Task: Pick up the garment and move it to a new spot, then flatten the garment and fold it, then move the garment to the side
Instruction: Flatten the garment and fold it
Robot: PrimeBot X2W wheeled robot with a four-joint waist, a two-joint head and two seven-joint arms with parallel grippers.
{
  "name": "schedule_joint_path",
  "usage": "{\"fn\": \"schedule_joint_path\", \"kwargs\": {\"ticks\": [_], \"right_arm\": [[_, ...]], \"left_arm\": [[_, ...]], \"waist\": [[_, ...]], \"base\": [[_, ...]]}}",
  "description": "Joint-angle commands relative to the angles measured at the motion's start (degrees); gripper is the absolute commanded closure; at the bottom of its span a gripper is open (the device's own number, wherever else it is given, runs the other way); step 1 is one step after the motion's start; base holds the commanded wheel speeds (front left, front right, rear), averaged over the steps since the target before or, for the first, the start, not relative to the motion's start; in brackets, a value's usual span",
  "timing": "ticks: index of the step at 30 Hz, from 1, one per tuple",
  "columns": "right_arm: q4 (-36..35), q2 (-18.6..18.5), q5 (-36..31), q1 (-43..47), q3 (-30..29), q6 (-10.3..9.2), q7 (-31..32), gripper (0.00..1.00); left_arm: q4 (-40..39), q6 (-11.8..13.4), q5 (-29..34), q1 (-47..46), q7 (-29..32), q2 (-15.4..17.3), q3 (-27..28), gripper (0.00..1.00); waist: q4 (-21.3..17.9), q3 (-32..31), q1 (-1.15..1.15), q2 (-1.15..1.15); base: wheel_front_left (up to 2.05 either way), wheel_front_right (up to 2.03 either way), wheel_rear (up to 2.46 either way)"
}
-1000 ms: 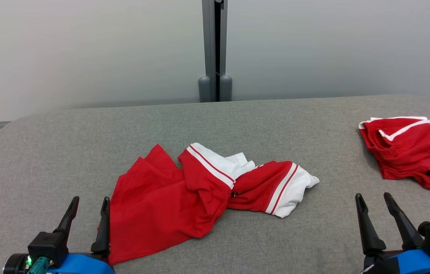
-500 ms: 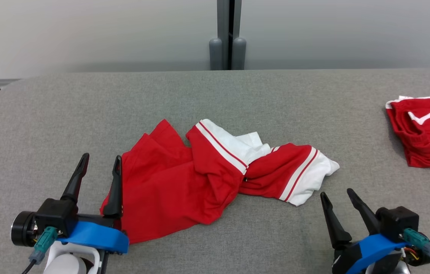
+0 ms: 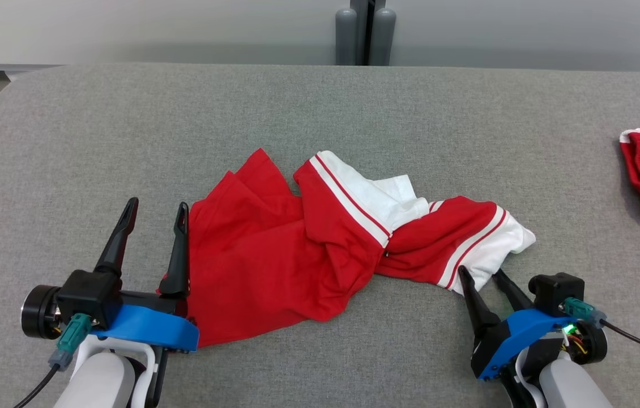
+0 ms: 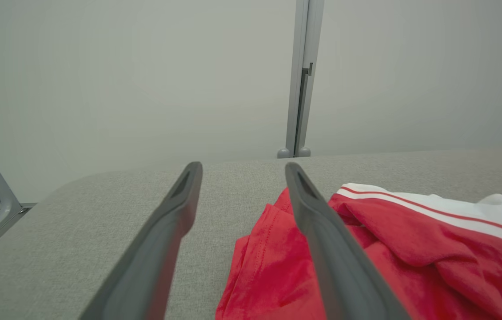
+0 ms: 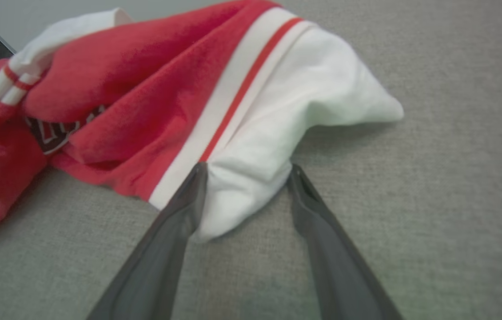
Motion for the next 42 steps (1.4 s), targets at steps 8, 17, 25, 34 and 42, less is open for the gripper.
{"fn": "schedule_joint_path", "kwargs": {"ticks": [8,17,25,34,42], "right_arm": [[1.6,-1.55,1.31,-1.43,-0.74,0.01,-5.78,1.0],[-3.29,-1.61,2.43,9.5,-8.62,0.0,-4.13,1.0],[-9.95,-0.08,3.59,17.79,-7.63,0.0,-1.47,1.0],[-24.13,-0.11,0.61,17.5,-6.48,0.01,-2.47,0.0],[-33.8,-0.1,-2.26,14.83,-6.03,0.01,2.02,0.0]], "left_arm": [[0.53,-0.39,0.97,-0.93,-0.42,-0.48,1.01,0.0],[0.28,-0.83,1.8,0.07,-0.39,-1.19,2.34,0.0],[0.71,-1.43,2.46,0.94,-0.4,-1.48,3.27,0.0],[1.04,-1.06,2.82,2.26,-0.41,-1.75,4.56,0.0],[0.67,-0.26,2.94,3.8,-0.4,-2.09,5.74,0.0]], "waist": [[-0.43,-0.15,-0.01,-0.02],[-1.58,-0.76,-0.01,-0.02],[-2.82,-1.27,-0.01,-0.02],[-3.9,-2.44,-0.01,-0.02],[-3.93,-3.47,-0.01,-0.02]], "base": [[0.0,0.0,0.0],[0.0,0.0,0.0],[0.0,0.0,0.0],[0.0,0.0,0.0],[0.0,0.0,0.0]]}}
